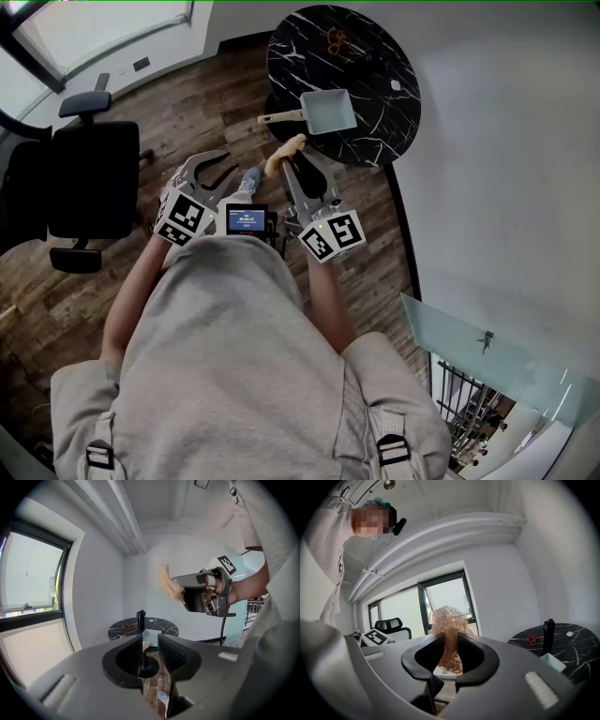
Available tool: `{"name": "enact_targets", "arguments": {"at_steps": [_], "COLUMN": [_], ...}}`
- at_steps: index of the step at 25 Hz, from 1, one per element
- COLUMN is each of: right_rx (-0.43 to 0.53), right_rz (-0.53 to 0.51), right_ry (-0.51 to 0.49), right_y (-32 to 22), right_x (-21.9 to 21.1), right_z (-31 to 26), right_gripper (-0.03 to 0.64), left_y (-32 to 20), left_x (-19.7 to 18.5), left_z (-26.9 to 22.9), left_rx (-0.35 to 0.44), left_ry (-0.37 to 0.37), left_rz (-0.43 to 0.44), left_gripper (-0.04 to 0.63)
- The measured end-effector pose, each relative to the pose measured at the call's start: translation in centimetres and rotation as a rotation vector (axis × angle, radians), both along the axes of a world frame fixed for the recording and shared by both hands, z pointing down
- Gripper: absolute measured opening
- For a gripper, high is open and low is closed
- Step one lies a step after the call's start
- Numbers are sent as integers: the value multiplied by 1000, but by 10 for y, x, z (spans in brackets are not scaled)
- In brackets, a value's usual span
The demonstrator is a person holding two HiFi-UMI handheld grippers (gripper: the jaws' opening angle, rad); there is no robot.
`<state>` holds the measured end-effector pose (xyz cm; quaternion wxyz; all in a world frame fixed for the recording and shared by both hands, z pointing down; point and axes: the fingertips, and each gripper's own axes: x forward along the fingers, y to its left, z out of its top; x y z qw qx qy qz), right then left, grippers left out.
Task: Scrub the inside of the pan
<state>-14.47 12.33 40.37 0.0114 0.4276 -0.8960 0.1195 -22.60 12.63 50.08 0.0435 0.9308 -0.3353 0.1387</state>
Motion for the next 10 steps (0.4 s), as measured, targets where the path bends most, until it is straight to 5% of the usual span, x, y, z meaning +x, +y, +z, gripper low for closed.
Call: {"name": "enact_targets", "arguments": {"at_steps": [10], "right_rx": [-20], "right_rz": [25], "right_ry": [-27], "right_y": [-8], "right_x": [7], "right_z": [2], "right_gripper": [104], "left_y": [-3], "left_x": [-2], "left_z": [5], "left_rx": [-18], "left_ry": [-4], "left_rz": [1], "left_gripper": [97]}}
